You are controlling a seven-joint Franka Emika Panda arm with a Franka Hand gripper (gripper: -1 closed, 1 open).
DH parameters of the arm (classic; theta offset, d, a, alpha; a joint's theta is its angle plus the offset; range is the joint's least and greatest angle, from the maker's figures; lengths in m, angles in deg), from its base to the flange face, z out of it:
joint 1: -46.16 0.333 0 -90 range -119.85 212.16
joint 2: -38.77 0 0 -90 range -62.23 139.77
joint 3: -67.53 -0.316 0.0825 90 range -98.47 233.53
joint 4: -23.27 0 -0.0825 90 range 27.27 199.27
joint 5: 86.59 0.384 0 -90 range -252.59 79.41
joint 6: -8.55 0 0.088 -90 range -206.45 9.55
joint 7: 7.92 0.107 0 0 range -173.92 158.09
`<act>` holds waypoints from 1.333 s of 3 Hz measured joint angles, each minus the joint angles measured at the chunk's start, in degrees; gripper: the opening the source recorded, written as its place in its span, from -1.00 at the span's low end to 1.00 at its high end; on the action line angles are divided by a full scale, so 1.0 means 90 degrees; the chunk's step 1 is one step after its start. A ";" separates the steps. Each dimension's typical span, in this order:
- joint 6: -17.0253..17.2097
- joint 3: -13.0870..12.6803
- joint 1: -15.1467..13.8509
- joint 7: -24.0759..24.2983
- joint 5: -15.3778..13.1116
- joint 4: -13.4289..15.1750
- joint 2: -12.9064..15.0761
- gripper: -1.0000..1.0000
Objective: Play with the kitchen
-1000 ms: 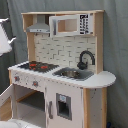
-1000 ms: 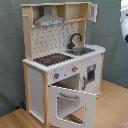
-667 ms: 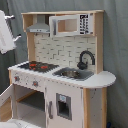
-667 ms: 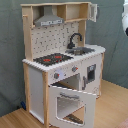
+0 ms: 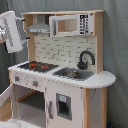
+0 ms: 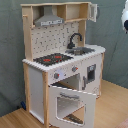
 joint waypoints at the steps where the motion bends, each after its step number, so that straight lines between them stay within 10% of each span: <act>1: 0.0000 0.0017 -0.0002 0.0591 0.0320 0.0188 0.0018 1.00; 4: 0.0082 0.0243 -0.0001 0.1544 0.1211 0.0253 -0.0132 1.00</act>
